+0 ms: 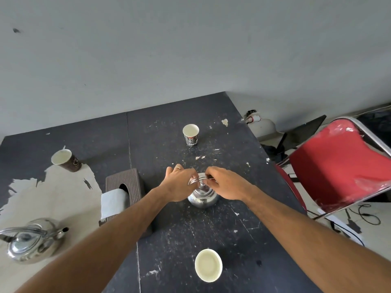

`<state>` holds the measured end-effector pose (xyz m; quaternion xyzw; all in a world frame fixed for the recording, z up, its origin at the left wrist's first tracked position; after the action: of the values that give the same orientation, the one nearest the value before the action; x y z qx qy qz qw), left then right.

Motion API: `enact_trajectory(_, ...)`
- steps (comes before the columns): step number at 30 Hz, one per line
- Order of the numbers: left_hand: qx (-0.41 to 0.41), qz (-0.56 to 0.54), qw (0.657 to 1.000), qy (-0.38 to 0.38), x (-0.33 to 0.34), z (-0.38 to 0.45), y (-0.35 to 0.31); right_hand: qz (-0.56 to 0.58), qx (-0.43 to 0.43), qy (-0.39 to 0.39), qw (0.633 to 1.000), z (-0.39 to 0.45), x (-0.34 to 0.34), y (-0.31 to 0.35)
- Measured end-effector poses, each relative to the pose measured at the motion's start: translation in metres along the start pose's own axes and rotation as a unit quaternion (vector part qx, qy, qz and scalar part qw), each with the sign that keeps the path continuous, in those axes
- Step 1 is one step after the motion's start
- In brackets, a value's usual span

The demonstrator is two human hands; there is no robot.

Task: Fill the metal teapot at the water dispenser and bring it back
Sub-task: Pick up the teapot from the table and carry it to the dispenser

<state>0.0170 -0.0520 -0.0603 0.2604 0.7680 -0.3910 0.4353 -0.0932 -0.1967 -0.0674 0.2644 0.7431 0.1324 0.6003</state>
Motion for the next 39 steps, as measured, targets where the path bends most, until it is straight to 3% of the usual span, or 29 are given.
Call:
enact_trajectory(8, 0.049, 0.029, 0.992, -0.108, -0.04, -0.039, -0.02, -0.092, -0.094, -0.107, 0.986, -0.02, -0.041, 0.032)
enact_trajectory(17, 0.049, -0.052, 0.984, -0.164, -0.13, -0.118, -0.054, 0.098, -0.107, -0.159, 0.977, -0.057, -0.105, 0.119)
enact_trajectory(23, 0.073, 0.031, 0.957, -0.279, -0.177, -0.183, -0.069, 0.156, -0.154, -0.186, 0.958, -0.087, -0.133, 0.187)
enact_trajectory(32, 0.017, 0.031, 0.942, -0.333, -0.195, -0.292, -0.066, 0.191, -0.206, -0.161, 0.946, -0.123, -0.12, 0.272)
enact_trajectory(39, -0.037, -0.075, 0.944, -0.319, -0.186, -0.388, -0.036, 0.206, -0.263, -0.1, 0.937, -0.136, -0.08, 0.355)
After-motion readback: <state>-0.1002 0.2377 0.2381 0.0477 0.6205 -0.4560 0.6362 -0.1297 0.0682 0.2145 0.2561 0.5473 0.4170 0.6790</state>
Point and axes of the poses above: each hand's wrist, its own z-axis towards the middle knuckle, its own x-axis out of the palm, y = z × x, the point moved 3 cm from there along z, towards the middle knuckle, and after that the axes turned 2 degrees about y, right-handed, at the moved point
